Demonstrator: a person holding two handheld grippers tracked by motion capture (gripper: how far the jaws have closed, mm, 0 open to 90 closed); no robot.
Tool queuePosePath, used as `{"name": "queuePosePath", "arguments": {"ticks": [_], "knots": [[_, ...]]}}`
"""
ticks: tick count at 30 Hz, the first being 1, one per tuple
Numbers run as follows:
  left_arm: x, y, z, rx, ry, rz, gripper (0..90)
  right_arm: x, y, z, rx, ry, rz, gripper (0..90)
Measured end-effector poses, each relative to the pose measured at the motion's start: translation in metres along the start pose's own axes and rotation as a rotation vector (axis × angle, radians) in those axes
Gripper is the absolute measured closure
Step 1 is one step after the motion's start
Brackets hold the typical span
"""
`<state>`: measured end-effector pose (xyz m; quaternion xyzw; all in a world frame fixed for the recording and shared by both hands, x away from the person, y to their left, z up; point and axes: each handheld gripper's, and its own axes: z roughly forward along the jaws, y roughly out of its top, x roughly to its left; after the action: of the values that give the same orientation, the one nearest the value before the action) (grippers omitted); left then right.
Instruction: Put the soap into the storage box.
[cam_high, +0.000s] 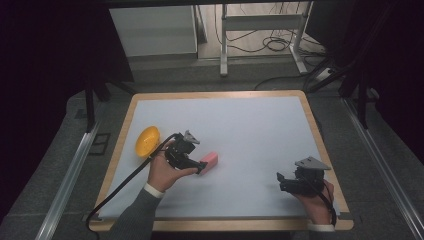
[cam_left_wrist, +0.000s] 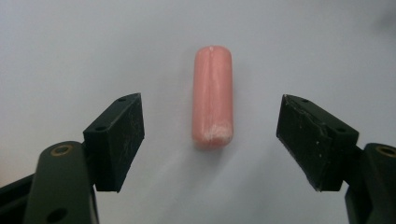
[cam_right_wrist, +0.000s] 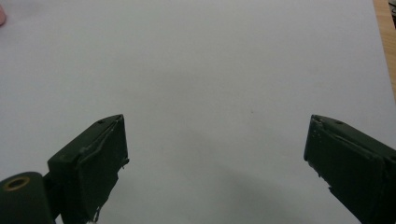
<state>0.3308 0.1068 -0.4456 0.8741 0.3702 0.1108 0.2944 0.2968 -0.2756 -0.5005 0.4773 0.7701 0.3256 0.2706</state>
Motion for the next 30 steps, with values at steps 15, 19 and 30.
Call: {"name": "queuePosePath", "arguments": {"ticks": [15,19,30], "knots": [[0.003,0.008,0.032,0.054,-0.019,-0.038,25.6,0.000,-0.001,0.001,0.008,-0.001,0.000,6.0],[0.006,0.009,0.043,0.066,-0.027,-0.052,26.3,0.000,-0.001,0.002,0.011,-0.004,0.000,6.0],[0.007,0.008,0.063,0.091,-0.017,-0.061,29.9,0.000,-0.002,0.004,0.010,-0.002,-0.010,6.0]]}}
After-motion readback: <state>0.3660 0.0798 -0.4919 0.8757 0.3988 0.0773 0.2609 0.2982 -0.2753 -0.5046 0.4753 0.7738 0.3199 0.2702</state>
